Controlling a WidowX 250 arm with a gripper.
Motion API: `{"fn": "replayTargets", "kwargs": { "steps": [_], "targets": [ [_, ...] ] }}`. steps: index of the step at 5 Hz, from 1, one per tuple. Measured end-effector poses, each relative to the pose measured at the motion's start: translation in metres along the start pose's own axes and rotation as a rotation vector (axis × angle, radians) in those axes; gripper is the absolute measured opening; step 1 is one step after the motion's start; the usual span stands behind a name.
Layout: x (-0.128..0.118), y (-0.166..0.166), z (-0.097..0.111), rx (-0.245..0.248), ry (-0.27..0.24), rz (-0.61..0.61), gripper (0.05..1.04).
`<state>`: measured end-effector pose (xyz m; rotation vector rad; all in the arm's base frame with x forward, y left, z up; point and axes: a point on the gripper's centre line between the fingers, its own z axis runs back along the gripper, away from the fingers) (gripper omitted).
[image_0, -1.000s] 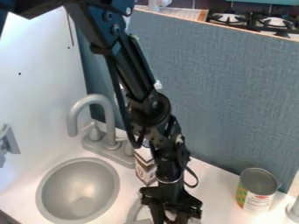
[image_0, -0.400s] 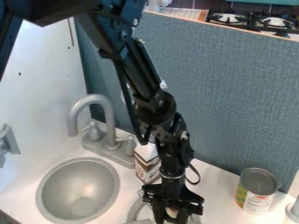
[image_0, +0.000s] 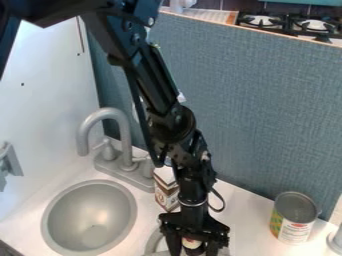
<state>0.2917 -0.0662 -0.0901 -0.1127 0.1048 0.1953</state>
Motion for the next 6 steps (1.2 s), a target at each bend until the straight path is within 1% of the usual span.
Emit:
{"fn": "replayTargets", "kwargs": {
  "steps": [1,3,4,5,6],
  "targets": [
    [-0.004,0.002,0.002,-0.002,-0.008,-0.006,0.999],
    [-0.018,0.005,0.020,-0.013,-0.053,0.017,1.000],
    [-0.038,0.010,0.034,-0.006,-0.093,0.036,1.000],
    [-0.068,0.004,0.043,0.005,-0.096,-0.011,1.000],
    [-0.089,-0.004,0.061,-0.007,-0.079,-0.082,1.000]
  ]
}}
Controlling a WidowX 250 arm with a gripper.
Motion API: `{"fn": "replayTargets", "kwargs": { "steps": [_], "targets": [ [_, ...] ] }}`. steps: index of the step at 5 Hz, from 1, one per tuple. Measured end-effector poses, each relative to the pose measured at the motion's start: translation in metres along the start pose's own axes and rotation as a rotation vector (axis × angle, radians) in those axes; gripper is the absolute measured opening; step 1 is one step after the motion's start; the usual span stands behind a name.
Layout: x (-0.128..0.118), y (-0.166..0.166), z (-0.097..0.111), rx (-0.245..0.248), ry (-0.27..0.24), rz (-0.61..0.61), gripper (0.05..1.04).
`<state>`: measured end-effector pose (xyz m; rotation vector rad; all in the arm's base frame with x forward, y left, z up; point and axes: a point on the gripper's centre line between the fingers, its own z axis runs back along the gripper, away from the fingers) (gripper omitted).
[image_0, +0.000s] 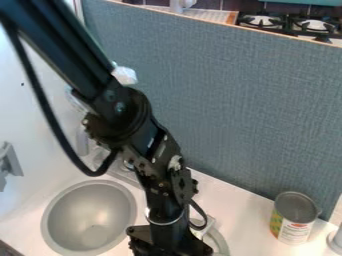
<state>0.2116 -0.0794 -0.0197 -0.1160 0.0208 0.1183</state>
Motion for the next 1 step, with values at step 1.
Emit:
{"fn": "replayTargets", "kwargs": {
  "steps": [1],
  "targets": [
    [-0.0219,-0.0161,0.0167,0.100,0.112,-0.153,1.000]
  ]
}}
